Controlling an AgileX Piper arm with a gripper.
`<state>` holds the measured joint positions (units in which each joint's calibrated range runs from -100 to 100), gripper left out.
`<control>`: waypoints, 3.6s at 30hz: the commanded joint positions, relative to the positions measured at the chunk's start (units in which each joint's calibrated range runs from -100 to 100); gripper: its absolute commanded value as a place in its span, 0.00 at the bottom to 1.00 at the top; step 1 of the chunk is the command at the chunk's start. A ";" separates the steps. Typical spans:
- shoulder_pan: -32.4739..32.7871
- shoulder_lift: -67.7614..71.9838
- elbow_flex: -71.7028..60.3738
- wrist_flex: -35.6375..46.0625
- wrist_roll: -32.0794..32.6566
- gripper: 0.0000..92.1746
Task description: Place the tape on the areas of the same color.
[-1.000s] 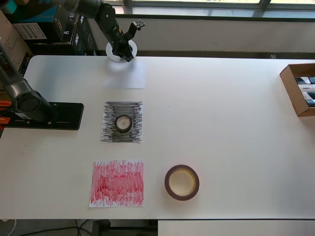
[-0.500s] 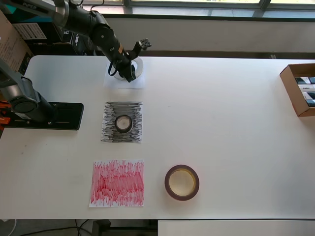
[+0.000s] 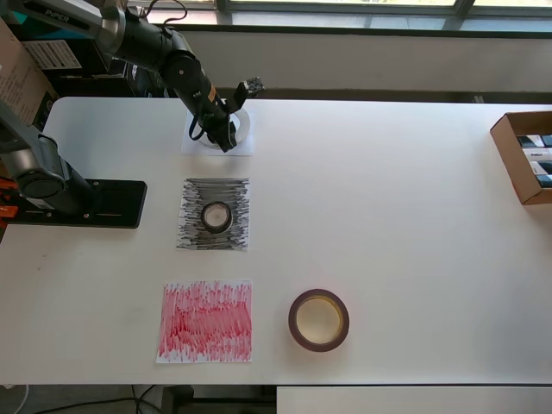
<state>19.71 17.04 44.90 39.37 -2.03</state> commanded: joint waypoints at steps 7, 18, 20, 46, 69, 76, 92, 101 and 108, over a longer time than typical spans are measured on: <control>-0.04 -0.29 0.58 -0.64 0.57 0.17; 0.12 -0.29 0.58 -0.64 0.49 0.49; 0.27 -0.20 0.58 -0.64 0.40 0.50; -16.46 -1.79 -19.51 0.38 -0.09 0.50; -52.84 5.23 -27.32 13.62 -0.09 0.50; -53.55 11.96 -34.95 18.88 1.14 0.50; -50.00 25.06 -57.03 31.95 6.30 0.50; -48.66 29.74 -59.76 31.95 9.41 0.50; -48.58 33.01 -61.67 31.95 12.52 0.50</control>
<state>-29.00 49.13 -16.75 71.23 9.66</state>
